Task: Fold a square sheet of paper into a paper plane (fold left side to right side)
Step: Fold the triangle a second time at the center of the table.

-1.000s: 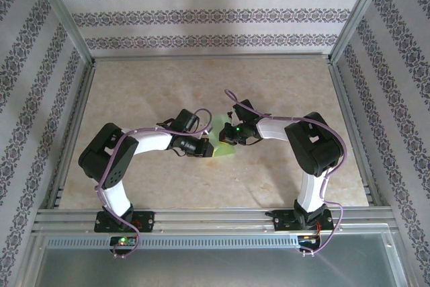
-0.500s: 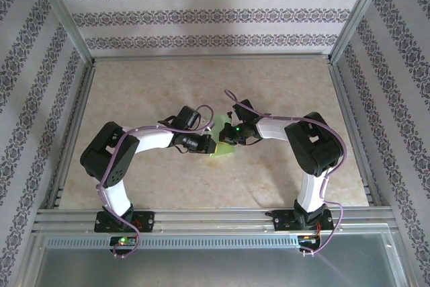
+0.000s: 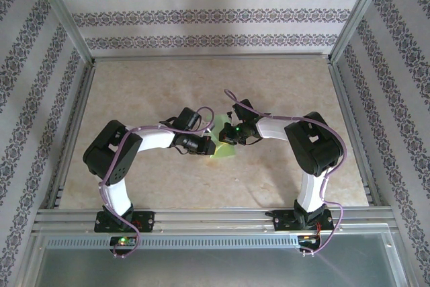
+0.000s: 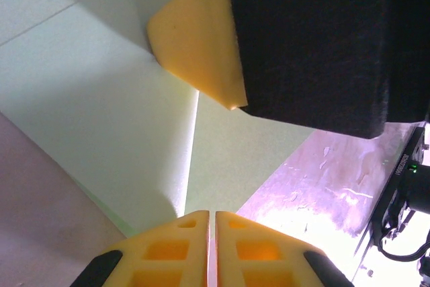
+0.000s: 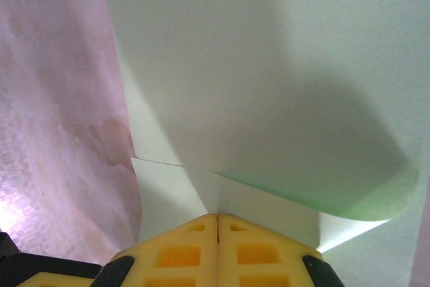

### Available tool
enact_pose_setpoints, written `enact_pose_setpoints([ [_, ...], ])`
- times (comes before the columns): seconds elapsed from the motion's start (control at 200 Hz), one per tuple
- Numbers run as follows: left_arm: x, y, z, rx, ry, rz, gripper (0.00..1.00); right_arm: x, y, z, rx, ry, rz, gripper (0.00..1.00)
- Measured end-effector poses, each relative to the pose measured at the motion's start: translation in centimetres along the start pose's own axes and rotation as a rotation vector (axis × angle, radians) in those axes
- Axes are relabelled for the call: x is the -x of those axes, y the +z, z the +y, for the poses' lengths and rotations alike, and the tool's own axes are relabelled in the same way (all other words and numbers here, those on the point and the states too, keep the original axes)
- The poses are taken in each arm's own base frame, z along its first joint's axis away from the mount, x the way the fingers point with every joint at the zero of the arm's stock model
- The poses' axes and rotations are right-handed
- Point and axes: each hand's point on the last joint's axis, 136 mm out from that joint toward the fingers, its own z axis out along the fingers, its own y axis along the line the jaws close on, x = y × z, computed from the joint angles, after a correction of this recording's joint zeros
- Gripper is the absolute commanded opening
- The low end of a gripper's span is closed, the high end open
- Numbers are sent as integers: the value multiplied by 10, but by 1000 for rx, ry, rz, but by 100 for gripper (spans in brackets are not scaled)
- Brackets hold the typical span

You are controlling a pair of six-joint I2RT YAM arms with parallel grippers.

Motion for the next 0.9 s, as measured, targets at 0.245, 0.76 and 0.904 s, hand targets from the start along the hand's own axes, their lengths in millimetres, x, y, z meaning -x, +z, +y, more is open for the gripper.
enact_pose_setpoints([
  [0.245,-4,6,7,12,-11,17,11,0,0,0,-1,1,2,0],
  [0.76,-6,7,13,31,-3,13,10,0,0,0,-2,-2,2,0],
  [0.904,-6,7,13,33,4,13,6,0,-1,1,-5,-3,6,0],
])
